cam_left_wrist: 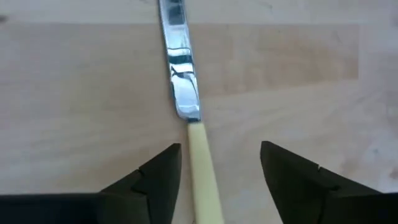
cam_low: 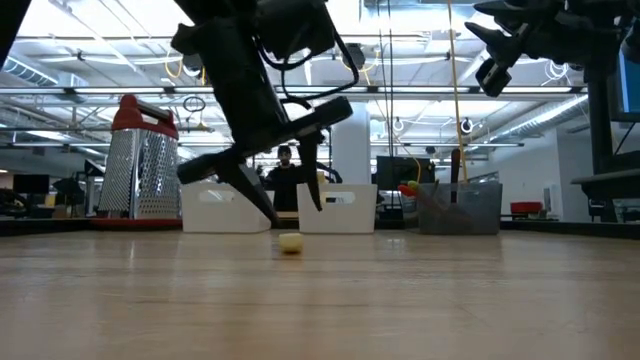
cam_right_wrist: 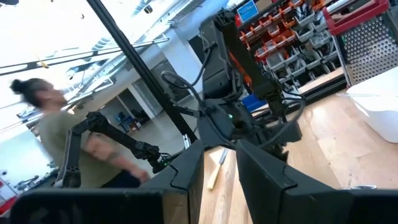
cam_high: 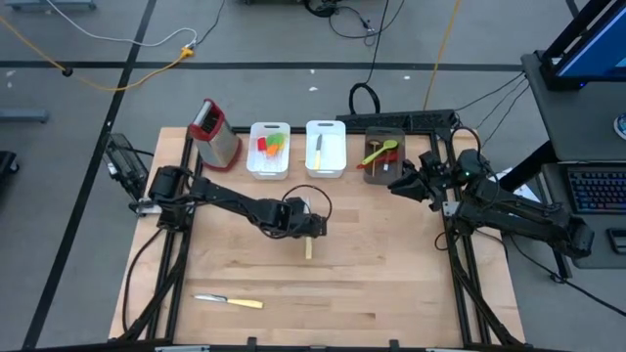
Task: Pick & Place Kitchen Items
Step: Put the top knife into the right white bin
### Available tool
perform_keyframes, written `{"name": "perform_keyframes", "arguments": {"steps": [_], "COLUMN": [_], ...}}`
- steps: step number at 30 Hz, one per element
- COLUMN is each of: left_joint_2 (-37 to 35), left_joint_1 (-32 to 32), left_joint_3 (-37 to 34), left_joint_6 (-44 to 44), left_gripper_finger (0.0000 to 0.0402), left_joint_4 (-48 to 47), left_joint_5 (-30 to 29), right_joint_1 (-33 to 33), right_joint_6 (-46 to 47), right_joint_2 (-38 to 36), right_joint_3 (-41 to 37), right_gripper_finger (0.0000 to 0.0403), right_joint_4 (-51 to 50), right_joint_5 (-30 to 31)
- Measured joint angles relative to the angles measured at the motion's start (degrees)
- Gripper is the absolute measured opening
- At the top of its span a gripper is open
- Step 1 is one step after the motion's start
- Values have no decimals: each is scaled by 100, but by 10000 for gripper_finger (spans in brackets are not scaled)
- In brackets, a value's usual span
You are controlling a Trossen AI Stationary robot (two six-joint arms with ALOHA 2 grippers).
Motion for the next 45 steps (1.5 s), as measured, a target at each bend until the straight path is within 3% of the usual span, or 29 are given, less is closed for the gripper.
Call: {"name": "perform_keyframes", "arguments": {"steps": [5,14,31,45], "left_joint_2": [215,626,775,639], "left_joint_1": [160,278,264,197], "left_joint_3": [2,30,31,-4], "left_joint_6": [58,79,168,160], "left_gripper_finger": [224,179,23,16], "left_joint_4": [107,307,114,40], "left_joint_5": [43,533,367,60], "right_joint_1": [0,0,-1,0], "right_joint_6": [0,17,14,17], "right_joint_2": [-1,-1,3,3], "right_joint_3": [0,0,0,0], "right_gripper_finger": [91,91,91,91], "right_joint_4": [2,1,-1,-3], "right_joint_5": [0,7,348,348]}}
